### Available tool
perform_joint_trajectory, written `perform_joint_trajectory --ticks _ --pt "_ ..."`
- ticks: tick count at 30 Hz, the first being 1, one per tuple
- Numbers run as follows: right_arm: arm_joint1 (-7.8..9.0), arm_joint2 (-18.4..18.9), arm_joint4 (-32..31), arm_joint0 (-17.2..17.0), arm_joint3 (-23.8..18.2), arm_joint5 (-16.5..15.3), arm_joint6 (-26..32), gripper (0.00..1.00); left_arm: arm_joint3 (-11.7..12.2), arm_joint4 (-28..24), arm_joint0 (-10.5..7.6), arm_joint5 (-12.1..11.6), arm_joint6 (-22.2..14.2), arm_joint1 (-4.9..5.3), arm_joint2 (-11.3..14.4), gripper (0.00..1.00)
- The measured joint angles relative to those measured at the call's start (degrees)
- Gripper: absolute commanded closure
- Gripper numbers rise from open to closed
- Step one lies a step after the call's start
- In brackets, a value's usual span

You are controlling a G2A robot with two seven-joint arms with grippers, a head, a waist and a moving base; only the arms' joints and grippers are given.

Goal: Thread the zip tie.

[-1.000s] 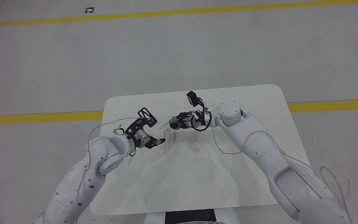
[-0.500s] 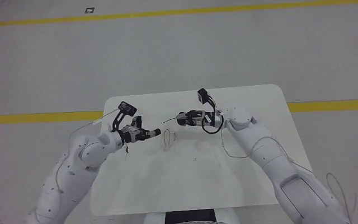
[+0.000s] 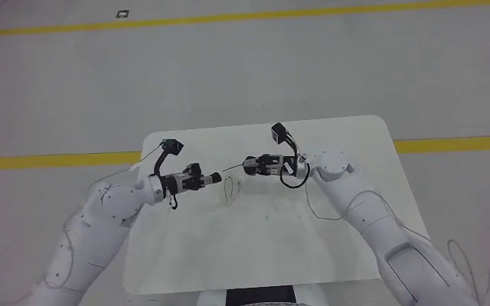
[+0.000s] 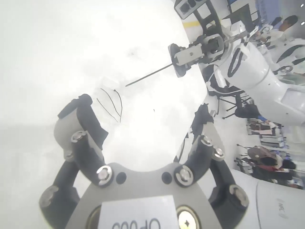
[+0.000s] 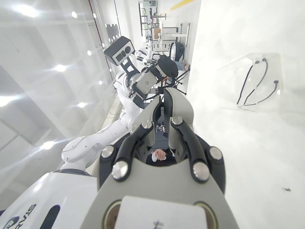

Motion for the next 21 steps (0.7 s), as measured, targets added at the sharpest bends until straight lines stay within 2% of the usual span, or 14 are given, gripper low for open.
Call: perform_joint_trajectory --ticks 4,7,9,18,21 --pt "-0.42 0.30 6.65 -0.04 2.50 -3.82 5.89 1.00 2.81 -11.69 -1.22 0.00 -4.25 -0.34 -0.02 0.00" --pt "-0.95 0.07 9.21 0.97 4.54 -4.36 8.52 1.00 6.18 -18.56 -2.29 0.00 -7.95 -0.81 -0.38 0.00" --pt "-1.18 0.20 8.49 1.71 5.60 -4.29 7.63 1.00 9.11 -22.64 -2.87 0.00 -9.39 -1.20 -0.50 0.00" --pt "-1.19 0.22 7.62 1.69 5.57 -4.28 7.12 1.00 8.90 -22.68 -2.85 0.02 -9.30 -1.22 -0.47 0.00" --pt "-1.05 0.80 7.96 0.49 3.92 -4.28 5.67 1.00 9.86 -25.04 -3.00 0.04 -10.48 -1.47 0.45 0.00"
